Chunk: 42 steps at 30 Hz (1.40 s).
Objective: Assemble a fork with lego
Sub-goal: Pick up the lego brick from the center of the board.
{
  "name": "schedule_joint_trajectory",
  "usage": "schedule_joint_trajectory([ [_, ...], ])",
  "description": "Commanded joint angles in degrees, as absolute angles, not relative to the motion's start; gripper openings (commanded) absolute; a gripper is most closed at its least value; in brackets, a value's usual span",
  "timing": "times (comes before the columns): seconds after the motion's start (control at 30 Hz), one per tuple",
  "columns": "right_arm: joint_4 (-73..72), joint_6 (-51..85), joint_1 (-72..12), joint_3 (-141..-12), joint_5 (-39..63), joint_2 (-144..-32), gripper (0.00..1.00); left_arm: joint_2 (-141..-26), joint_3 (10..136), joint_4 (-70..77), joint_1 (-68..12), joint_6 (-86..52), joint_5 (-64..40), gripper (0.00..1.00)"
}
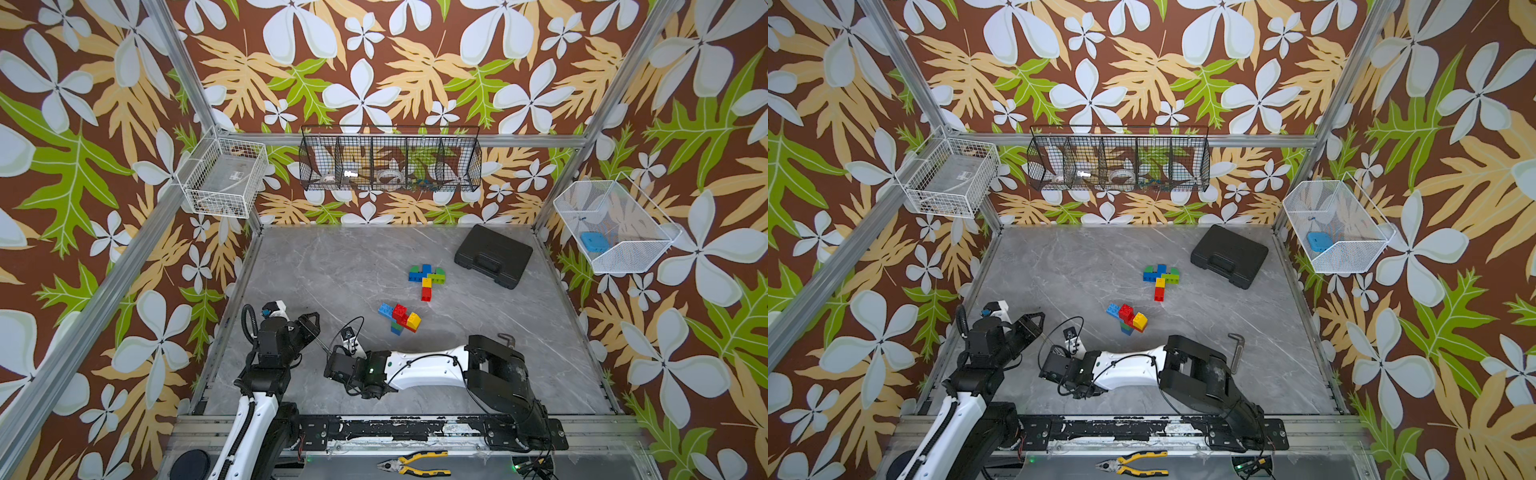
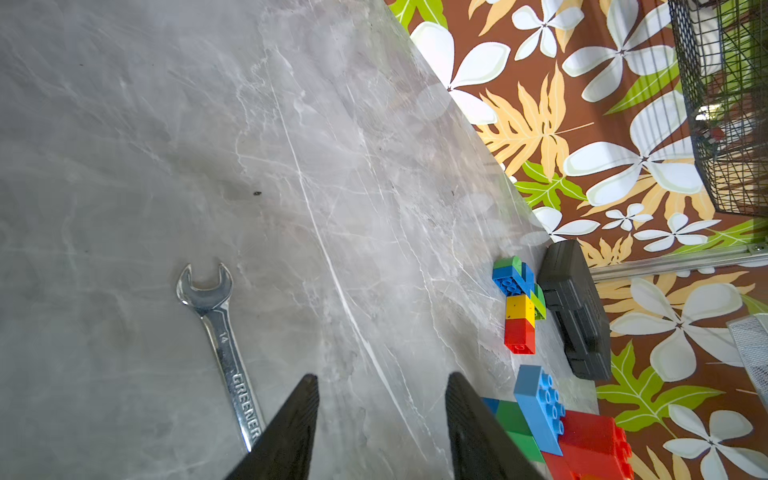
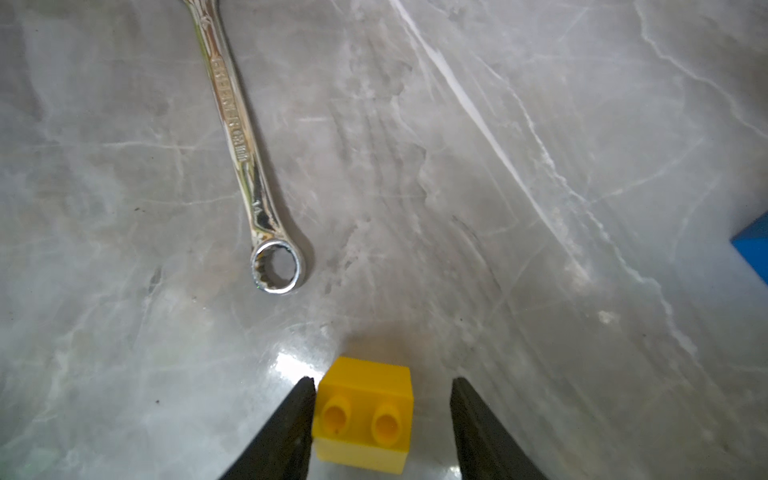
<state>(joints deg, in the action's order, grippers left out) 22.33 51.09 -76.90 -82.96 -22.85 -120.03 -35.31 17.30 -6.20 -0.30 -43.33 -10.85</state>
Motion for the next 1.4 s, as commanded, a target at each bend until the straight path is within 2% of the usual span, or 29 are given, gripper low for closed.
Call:
schedule_joint_trajectory([
  [0.0,23.9,51.7,-77.1,-83.5,-24.3,-120.3,0.52,-35.5,17.2,-5.5,-0.2,-42.7,-11.5,0.51],
  [0.5,22.0,50.2,-77.1,-82.7,-23.4,-118.7,0.34,-35.4,16.8,-5.1,-0.2,-42.5,-11.8,0.51],
  [0.67,14.9,45.9,-77.7,-74.2,-25.4,-109.7,0.19,-38.0,16.2,-1.3,-0.2,-42.4,-13.3,0.51],
  [0.77,12.2,44.0,-78.2,-67.9,-29.9,-102.9,0.05,-41.9,16.7,3.4,-1.2,-44.1,-13.4,0.51],
  [0.83,7.9,41.5,-78.3,-61.8,-30.7,-97.4,0.00,-46.1,18.7,6.5,-4.2,-44.5,-11.3,0.52],
  [0.97,2.9,38.7,-78.3,-51.8,-32.3,-87.6,0.00,-58.1,25.8,11.6,-10.3,-43.6,-10.4,0.52],
  [1.2,7.6,36.1,-77.8,-46.9,-37.3,-81.6,0.00,-81.7,45.2,11.4,-17.4,-37.9,-16.0,0.48],
  [1.37,-2.3,35.8,-72.6,-39.1,-29.6,-76.0,0.00,-92.9,56.4,7.3,-21.3,-34.2,-19.7,0.47],
])
